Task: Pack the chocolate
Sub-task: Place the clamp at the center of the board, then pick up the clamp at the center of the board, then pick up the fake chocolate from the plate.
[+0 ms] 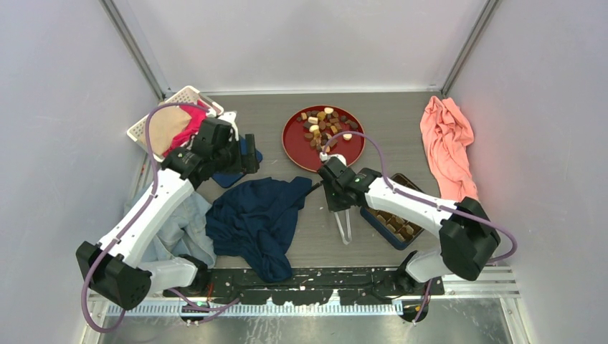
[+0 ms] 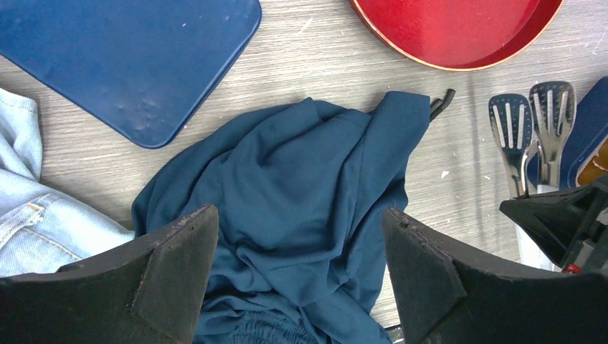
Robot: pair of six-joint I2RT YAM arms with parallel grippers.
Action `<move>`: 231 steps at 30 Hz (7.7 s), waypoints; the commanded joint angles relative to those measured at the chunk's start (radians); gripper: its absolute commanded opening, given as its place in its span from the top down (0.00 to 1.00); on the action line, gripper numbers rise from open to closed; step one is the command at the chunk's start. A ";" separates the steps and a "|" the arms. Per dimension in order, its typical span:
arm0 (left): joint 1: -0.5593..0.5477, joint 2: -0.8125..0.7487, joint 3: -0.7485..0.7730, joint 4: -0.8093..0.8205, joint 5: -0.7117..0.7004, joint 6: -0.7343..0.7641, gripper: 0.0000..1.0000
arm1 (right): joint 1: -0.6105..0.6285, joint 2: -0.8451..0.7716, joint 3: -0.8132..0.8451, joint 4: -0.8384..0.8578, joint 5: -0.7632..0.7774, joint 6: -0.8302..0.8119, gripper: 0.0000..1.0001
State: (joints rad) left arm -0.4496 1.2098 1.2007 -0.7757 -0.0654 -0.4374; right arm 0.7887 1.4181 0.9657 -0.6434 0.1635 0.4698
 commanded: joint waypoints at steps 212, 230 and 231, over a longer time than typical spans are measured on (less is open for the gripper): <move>0.005 -0.010 -0.039 0.026 -0.029 0.010 0.17 | -0.287 0.365 0.636 -0.313 -0.054 -0.069 0.61; 0.003 0.042 0.058 -0.043 0.033 0.024 0.17 | -0.398 0.615 0.960 -0.492 0.017 -0.053 0.54; 0.004 0.051 0.067 -0.051 0.035 0.021 0.18 | -0.399 0.620 0.961 -0.492 0.026 -0.052 0.54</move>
State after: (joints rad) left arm -0.4496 1.2396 1.2053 -0.8101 -0.0582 -0.4114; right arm 0.3840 2.0331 1.8603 -1.0874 0.1406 0.4160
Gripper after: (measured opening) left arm 0.828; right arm 0.465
